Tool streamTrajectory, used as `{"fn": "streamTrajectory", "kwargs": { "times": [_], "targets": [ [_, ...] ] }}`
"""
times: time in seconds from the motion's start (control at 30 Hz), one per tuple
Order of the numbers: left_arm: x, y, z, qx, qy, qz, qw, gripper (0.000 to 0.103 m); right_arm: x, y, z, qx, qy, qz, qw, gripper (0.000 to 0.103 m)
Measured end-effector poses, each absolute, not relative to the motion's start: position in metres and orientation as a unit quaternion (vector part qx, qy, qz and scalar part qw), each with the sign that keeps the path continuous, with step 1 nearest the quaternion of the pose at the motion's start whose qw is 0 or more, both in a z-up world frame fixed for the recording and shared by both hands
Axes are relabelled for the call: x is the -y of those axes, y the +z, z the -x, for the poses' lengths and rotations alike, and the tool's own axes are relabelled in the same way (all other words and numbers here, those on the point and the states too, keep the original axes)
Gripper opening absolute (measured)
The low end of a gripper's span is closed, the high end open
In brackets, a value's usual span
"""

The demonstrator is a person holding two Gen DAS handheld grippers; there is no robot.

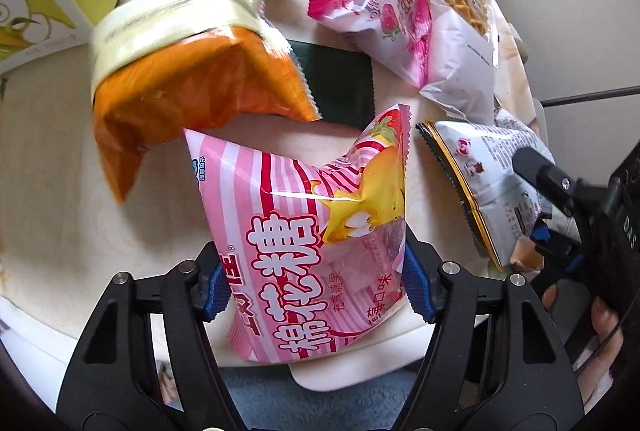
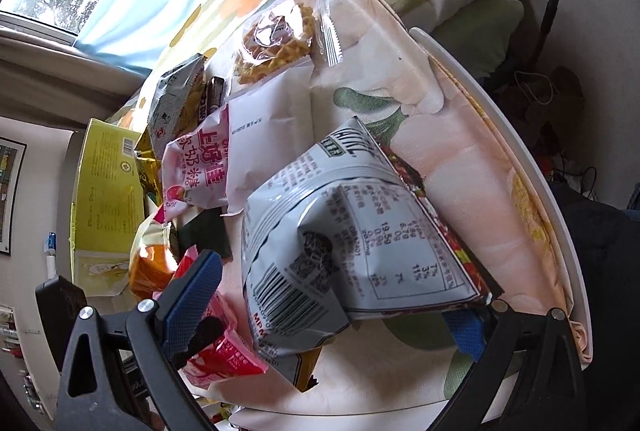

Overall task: Organize snacks
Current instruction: 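Grasp the pink candy bag with the left tool while the right tool grasps the grey chip bag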

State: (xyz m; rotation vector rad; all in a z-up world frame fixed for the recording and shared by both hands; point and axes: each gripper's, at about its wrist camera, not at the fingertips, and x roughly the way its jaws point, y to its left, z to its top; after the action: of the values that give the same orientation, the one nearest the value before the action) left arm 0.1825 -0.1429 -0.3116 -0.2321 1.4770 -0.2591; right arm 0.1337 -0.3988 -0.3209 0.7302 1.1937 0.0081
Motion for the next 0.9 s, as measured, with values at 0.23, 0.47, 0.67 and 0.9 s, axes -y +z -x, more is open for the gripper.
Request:
{"fn": "streamTrajectory", "kwargs": {
  "times": [0.23, 0.47, 0.67, 0.9],
  "targets": [
    [0.147, -0.297, -0.185, -0.654, -0.124, 0.094, 0.740, 0.067, 0.399, -0.324, -0.139, -0.558, 0.005, -0.338, 0.758, 0.074],
    [0.139, -0.282, -0.176, -0.646, -0.131, 0.094, 0.746, 0.066, 0.394, -0.318, -0.135, -0.559, 0.007, -0.319, 0.765, 0.065],
    [0.144, -0.269, -0.174, -0.636, -0.137, 0.092, 0.754, 0.066, 0.389, -0.302, -0.124, -0.550, 0.016, -0.304, 0.778, 0.064],
    [0.144, -0.236, -0.166, -0.605, -0.142, 0.096, 0.778, 0.066, 0.384, -0.267, -0.120, -0.527, 0.032, -0.261, 0.808, 0.064]
  ]
}}
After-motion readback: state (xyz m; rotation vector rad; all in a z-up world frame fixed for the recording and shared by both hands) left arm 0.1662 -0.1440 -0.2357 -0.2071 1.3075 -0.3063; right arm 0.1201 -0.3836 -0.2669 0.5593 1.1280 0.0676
